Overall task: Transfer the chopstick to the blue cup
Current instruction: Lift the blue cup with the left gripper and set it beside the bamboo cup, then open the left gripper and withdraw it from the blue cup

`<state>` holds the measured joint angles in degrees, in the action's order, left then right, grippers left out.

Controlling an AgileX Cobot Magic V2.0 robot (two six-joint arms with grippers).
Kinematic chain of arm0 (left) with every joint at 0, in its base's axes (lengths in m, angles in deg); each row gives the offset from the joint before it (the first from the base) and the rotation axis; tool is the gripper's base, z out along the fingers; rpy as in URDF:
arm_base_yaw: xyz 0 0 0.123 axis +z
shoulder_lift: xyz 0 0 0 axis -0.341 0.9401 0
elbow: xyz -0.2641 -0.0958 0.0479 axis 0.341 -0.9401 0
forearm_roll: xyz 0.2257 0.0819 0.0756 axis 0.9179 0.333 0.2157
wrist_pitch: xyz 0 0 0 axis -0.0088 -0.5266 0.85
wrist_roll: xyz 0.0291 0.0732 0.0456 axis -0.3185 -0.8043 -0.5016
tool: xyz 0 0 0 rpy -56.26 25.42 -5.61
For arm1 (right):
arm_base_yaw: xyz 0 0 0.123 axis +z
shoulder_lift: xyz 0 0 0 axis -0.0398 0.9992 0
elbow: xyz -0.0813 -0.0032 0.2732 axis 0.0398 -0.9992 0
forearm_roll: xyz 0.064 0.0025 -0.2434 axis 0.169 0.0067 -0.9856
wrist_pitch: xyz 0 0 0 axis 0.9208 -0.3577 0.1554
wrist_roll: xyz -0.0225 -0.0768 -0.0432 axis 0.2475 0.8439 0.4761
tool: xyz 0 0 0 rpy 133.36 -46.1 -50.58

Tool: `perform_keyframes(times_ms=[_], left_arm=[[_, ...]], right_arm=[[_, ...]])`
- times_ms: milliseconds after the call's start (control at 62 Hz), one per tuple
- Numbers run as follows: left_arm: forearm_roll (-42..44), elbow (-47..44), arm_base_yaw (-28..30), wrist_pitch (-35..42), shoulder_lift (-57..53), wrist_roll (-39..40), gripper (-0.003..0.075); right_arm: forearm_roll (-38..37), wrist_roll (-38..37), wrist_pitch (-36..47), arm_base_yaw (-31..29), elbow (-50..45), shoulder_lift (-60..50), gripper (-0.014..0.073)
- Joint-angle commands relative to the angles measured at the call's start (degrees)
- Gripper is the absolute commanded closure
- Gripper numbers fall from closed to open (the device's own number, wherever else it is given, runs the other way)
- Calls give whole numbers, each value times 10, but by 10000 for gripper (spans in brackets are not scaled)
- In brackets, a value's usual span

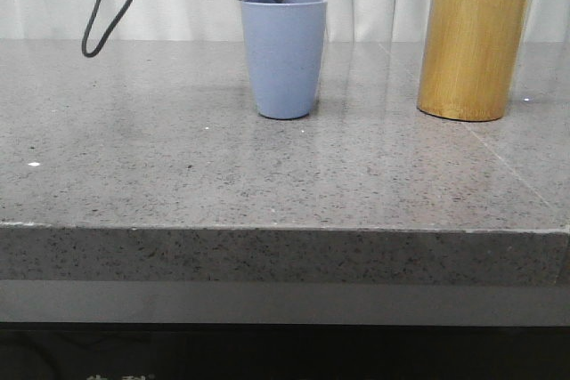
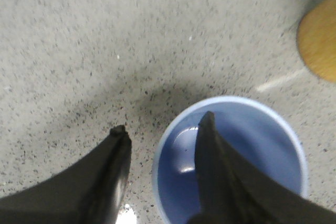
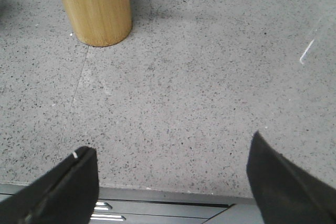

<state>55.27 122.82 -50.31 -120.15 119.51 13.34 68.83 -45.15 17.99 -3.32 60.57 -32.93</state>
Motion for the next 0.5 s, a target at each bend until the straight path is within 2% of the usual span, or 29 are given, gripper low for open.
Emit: perform_keyframes(times_ms=[0,339,484], left_arm=[[-14,21,-3,6,-52,3,417],[-33,-22,22,3,-167,8,417],[-30,-73,23,4,-241,8,417]], right_arm=[[0,7,40,-2,20,4,1],[16,7,51,-2,20,5,1],[16,-28,53,-2,20,24,1]])
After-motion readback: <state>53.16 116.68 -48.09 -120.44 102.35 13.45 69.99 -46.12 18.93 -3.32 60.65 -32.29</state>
